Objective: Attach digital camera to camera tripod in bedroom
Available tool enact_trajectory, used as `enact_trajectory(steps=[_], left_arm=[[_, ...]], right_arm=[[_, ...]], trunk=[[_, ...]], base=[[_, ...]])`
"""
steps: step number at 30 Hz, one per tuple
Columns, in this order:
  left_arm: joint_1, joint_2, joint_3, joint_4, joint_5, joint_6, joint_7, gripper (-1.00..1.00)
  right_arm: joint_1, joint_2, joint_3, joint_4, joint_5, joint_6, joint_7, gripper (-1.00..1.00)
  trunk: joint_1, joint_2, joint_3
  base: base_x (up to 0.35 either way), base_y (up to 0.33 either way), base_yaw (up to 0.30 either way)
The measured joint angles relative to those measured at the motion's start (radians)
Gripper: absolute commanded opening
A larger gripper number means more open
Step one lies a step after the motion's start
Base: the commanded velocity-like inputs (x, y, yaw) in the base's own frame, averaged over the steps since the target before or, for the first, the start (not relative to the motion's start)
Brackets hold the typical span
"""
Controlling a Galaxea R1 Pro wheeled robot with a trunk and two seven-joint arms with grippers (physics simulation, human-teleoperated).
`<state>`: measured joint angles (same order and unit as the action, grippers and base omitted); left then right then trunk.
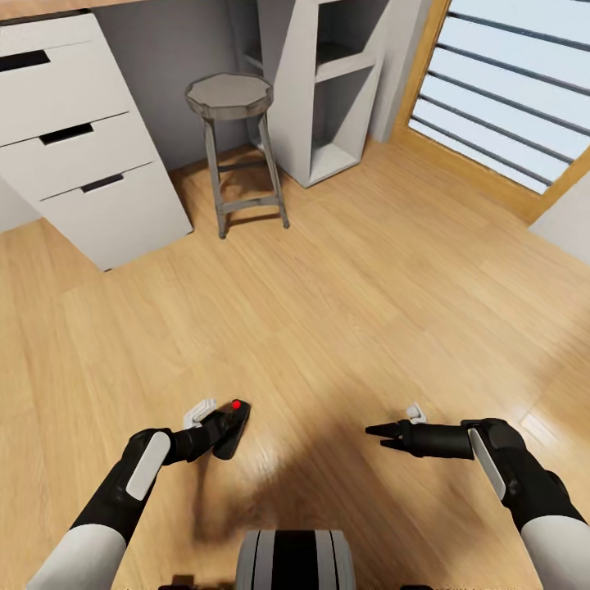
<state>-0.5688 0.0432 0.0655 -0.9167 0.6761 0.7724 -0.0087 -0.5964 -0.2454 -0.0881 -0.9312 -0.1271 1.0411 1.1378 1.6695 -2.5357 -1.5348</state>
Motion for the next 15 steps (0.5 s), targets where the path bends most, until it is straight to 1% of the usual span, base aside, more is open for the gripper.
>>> enact_trajectory(steps=[15], left_arm=[[0.0,0.0,0.0,0.0,-0.003,0.0,0.0,1.0]], right_arm=[[0.0,0.0,0.0,0.0,0.002,0.0,0.0,1.0]], trunk=[[0.007,-0.004,-0.058]], base=[[0.0,0.0,0.0]])
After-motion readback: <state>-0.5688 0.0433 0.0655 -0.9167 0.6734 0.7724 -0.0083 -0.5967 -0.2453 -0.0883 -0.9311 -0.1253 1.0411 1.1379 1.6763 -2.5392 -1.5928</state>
